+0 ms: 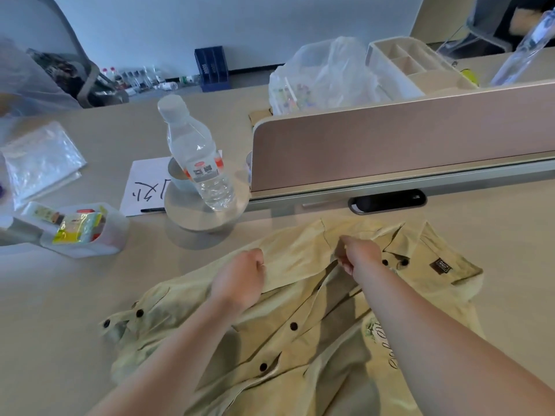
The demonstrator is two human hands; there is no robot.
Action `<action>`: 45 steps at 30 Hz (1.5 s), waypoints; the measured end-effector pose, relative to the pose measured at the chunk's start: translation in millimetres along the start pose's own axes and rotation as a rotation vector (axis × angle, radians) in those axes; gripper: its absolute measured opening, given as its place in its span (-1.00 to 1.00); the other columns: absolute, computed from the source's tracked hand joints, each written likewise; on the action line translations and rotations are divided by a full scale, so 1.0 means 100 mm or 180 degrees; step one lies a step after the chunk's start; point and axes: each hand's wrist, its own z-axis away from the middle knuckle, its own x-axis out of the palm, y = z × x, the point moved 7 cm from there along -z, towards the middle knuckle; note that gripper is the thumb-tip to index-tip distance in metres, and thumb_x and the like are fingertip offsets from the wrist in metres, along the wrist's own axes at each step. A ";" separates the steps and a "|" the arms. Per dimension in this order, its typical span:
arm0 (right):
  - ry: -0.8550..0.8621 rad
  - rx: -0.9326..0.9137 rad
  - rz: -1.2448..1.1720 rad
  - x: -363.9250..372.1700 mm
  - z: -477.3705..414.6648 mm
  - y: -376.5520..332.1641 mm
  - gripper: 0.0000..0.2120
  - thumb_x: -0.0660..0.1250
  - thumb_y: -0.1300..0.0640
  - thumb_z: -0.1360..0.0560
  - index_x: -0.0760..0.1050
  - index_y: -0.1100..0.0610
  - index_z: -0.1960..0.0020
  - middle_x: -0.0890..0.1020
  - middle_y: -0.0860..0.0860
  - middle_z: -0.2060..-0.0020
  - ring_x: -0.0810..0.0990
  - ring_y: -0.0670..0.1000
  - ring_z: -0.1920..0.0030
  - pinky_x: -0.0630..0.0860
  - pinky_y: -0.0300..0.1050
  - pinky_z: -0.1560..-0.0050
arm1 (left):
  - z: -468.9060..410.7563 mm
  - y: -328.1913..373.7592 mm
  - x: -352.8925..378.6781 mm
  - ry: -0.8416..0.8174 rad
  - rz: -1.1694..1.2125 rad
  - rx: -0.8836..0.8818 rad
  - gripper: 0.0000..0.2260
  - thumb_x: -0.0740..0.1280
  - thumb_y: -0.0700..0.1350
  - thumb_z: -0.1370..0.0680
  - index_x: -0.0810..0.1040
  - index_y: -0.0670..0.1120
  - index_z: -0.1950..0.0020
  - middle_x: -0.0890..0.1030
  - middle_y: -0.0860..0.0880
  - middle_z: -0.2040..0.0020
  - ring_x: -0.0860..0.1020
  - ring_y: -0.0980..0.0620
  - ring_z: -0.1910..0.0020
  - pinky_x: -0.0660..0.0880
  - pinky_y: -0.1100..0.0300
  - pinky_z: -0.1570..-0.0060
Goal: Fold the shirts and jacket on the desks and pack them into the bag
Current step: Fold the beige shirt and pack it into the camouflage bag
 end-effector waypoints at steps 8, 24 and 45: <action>0.0345 -0.0809 0.0821 -0.15 0.08 -0.35 -0.65 0.22 0.20 -0.62 0.44 0.22 -0.39 0.56 0.20 -0.22 0.56 0.23 -0.17 0.47 0.01 0.03 | 0.18 0.46 -0.17 -0.0358 -0.0294 0.0455 -0.80 0.19 -0.17 -0.59 0.40 -0.01 0.23 0.53 0.00 0.23 0.48 -0.02 0.23 0.47 0.07 0.24; 0.1253 -0.1851 0.2456 -0.83 0.24 -0.12 -0.56 0.32 0.14 -0.57 0.26 0.17 -0.37 0.53 0.15 -0.16 0.60 0.19 0.06 0.40 -0.06 0.34 | 0.31 0.37 0.80 -0.1178 -0.0021 -0.0024 -0.84 0.13 -0.11 -0.58 0.51 -0.06 0.02 0.60 -0.04 0.16 0.52 0.01 0.28 0.45 0.09 0.33; -0.0270 -0.2359 0.2717 0.36 0.91 0.11 -0.82 0.18 0.02 -0.59 0.51 0.07 -0.01 0.57 0.01 0.07 0.56 0.05 0.12 0.52 -0.05 0.16 | 0.45 -0.31 0.03 -0.0329 0.1462 -0.0472 -0.81 0.16 -0.13 -0.61 0.57 -0.02 -0.01 0.60 0.02 0.15 0.54 0.09 0.27 0.36 0.23 0.32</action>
